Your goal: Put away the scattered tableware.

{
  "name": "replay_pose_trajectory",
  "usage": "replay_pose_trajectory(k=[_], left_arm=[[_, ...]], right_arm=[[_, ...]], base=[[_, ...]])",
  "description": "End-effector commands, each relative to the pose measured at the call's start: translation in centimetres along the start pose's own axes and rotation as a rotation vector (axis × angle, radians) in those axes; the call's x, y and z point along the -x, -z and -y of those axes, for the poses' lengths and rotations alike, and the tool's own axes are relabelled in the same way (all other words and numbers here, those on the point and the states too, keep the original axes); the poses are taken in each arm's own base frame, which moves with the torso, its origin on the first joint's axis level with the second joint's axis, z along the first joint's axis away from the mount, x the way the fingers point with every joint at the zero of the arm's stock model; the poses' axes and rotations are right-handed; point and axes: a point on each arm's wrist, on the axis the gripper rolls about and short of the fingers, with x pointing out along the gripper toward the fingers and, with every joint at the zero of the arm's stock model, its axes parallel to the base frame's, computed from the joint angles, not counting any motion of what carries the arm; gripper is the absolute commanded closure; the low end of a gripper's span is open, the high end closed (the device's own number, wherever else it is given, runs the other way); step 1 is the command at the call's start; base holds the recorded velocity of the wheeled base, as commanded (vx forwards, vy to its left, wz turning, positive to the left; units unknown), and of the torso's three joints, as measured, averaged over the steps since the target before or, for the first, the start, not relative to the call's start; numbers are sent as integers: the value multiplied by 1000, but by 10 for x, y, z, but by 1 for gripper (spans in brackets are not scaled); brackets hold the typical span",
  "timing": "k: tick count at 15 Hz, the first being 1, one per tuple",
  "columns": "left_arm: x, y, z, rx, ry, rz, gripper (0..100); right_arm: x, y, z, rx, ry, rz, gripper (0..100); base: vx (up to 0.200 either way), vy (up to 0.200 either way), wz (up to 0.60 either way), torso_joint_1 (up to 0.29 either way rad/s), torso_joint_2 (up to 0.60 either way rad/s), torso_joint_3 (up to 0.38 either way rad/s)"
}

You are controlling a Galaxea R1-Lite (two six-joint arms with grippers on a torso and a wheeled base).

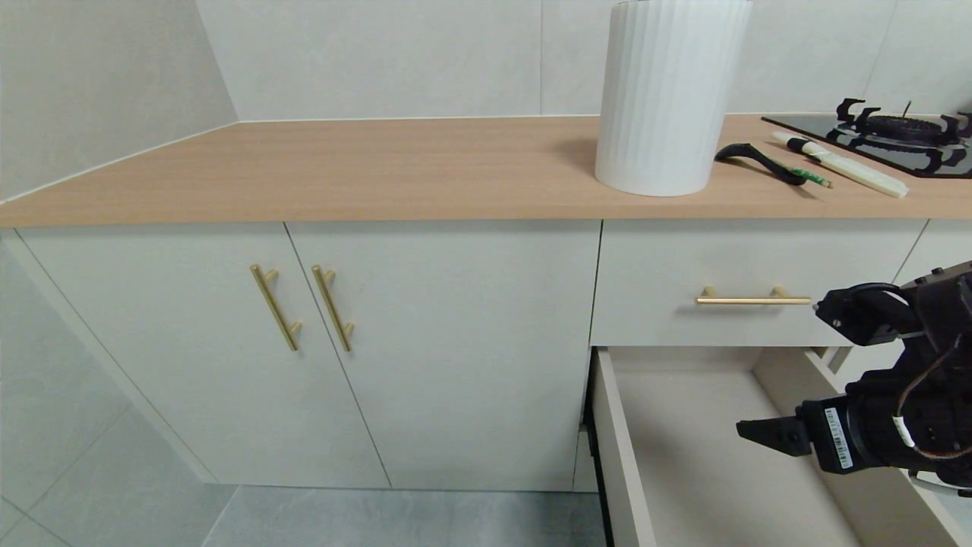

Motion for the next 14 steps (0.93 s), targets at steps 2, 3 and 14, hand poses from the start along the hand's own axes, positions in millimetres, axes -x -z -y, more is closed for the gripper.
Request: replay_pose_trajectory(k=[2,3,14], left_arm=[[0,0,0,-1,0,0,0],[0,0,0,0,0,0,0],[0,0,0,0,0,0,0]], right_arm=[[-1,2,1,2,7,-6,0],[0,2,1,4,7,-4,0],[2,0,1,9,8,17,0]], base=[[0,0,0,0,0,0],[0,0,0,32,-95,-27],[0,0,0,144,-396,-246]])
